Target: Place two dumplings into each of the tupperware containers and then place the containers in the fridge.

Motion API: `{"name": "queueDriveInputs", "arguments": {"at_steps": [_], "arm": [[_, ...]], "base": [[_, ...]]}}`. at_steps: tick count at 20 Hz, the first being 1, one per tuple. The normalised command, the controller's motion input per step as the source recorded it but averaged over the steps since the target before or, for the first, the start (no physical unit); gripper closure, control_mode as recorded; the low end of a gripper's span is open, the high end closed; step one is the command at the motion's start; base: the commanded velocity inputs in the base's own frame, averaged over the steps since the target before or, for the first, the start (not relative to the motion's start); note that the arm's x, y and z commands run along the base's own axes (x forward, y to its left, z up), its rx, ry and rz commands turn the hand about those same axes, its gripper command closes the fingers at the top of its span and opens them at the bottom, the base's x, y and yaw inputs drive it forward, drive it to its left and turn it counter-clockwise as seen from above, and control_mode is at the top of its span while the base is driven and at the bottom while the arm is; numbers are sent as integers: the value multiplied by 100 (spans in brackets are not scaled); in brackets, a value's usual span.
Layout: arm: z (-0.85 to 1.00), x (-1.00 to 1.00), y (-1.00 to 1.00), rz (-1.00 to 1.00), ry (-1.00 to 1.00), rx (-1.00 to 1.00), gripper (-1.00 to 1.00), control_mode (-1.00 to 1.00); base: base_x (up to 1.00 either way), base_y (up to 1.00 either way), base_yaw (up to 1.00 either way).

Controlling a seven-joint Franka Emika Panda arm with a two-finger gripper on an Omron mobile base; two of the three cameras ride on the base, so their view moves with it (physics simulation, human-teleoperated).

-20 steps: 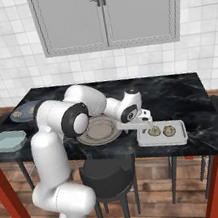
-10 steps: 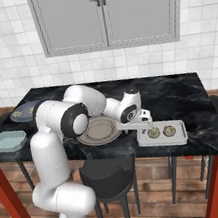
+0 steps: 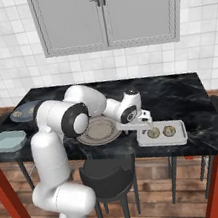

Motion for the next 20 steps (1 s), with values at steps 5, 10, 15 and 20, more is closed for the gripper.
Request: {"name": "queueDriveInputs", "arguments": {"at_steps": [5, 10, 15, 20], "arm": [[-4, -1, 30, 0, 1, 0, -100, -100], [-5, -1, 14, 0, 0, 0, -100, -100], [-14, 0, 2, 0, 0, 0, 100, -100], [-1, 0, 0, 0, 1, 0, 100, -100]], "base": [[0, 0, 0], [0, 0, 0], [0, 0, 0], [0, 0, 0]]}}
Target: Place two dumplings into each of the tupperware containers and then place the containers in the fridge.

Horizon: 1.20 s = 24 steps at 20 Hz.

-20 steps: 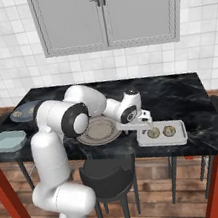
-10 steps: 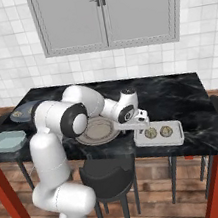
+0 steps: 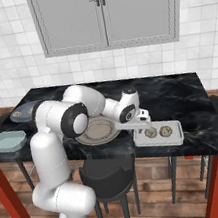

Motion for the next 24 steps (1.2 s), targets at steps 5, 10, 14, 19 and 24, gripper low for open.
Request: {"name": "queueDriveInputs", "arguments": {"at_steps": [5, 10, 14, 19, 24], "arm": [[0, 0, 0, 0, 0, 0, 100, -100], [-4, 0, 0, 0, 0, 0, 100, -100], [0, 0, 0, 3, 0, -3, 100, -100], [24, 0, 0, 3, 0, -10, 100, -100], [38, 0, 0, 5, 0, -16, 100, -100]], "base": [[0, 0, 0], [0, 0, 0], [0, 0, 0], [0, 0, 0], [0, 0, 0]]}}
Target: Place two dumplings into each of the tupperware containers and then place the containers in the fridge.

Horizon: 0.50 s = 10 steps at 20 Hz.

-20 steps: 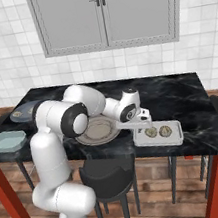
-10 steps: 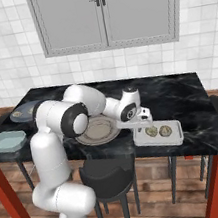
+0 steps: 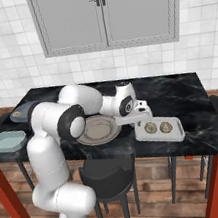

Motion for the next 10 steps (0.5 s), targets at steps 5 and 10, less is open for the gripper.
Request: {"name": "queueDriveInputs", "arguments": {"at_steps": [5, 10], "arm": [[60, 0, 1, 5, 0, -13, 100, -100], [75, -4, 2, 12, 0, -9, 100, -100]], "base": [[0, 0, 0], [0, 0, 0]]}}
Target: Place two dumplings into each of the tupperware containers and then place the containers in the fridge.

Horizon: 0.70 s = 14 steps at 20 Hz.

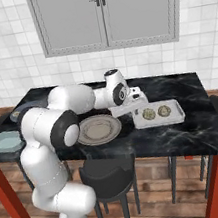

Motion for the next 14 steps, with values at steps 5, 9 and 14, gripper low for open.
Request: {"name": "queueDriveInputs", "arguments": {"at_steps": [5, 9, 14], "arm": [[82, -16, 24, 33, 1, -10, 100, -100], [53, -30, 38, 55, 7, -11, 100, -100], [29, -37, 28, 70, 8, -10, 100, -100]], "base": [[0, 0, 0], [0, 0, 0], [0, 0, 0]]}}
